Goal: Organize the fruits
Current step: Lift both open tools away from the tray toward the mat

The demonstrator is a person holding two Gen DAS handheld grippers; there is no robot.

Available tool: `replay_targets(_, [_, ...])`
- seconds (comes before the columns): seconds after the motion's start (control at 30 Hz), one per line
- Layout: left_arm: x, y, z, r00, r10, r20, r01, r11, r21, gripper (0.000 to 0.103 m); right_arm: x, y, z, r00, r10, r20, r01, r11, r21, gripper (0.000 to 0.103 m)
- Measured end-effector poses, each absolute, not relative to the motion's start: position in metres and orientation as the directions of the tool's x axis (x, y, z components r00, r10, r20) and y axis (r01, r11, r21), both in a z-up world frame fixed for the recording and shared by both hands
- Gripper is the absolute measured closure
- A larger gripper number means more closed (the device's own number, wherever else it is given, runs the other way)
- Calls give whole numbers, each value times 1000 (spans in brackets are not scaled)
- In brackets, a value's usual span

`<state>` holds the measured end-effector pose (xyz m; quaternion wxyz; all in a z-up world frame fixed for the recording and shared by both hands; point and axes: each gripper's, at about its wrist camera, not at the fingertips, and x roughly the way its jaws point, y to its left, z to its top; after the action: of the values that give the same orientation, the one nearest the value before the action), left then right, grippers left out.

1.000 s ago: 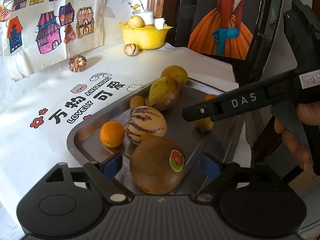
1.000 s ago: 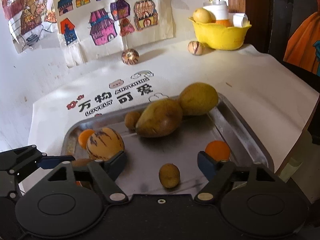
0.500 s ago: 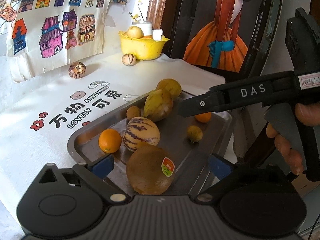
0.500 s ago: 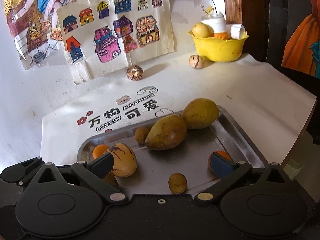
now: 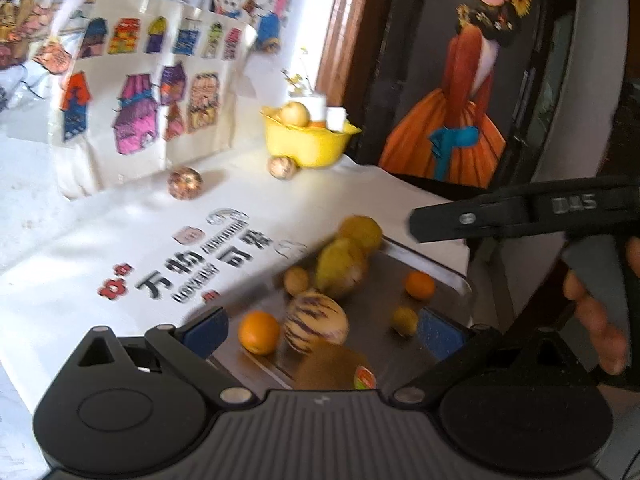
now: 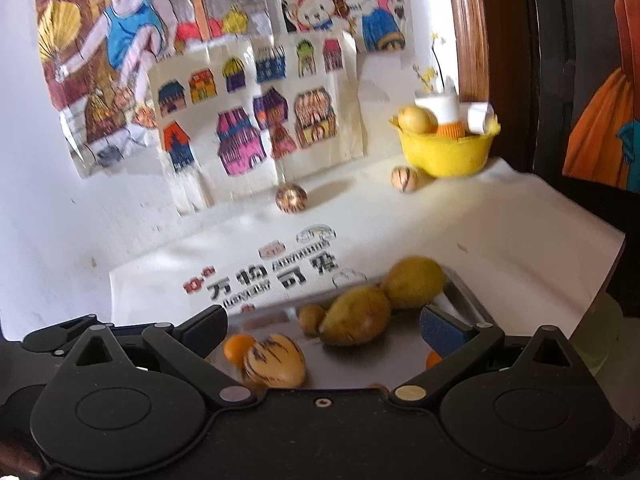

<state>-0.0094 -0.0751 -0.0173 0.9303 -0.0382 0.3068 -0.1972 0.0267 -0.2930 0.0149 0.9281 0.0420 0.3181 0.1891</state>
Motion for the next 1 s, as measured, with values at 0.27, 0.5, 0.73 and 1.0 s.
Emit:
replay_targets(0.27, [10, -63, -1, 783, -328, -528, 296, 944, -148, 1, 34, -285, 41, 748, 390, -537, -344, 920, 188, 1])
replay_targets(0.5, [36, -54, 9, 808, -297, -509, 268, 954, -132, 1, 57, -278, 50, 748, 391, -536, -357, 918, 171, 1])
replay_targets(0.73, [68, -50, 10, 818, -277, -504, 244, 961, -132, 1, 91, -277, 49, 742, 382, -550, -358, 921, 157, 1])
replay_targets(1.0, [112, -48, 6, 824, -254, -506, 220, 967, -127, 1, 134, -277, 41, 735, 378, -563, -352, 922, 160, 1])
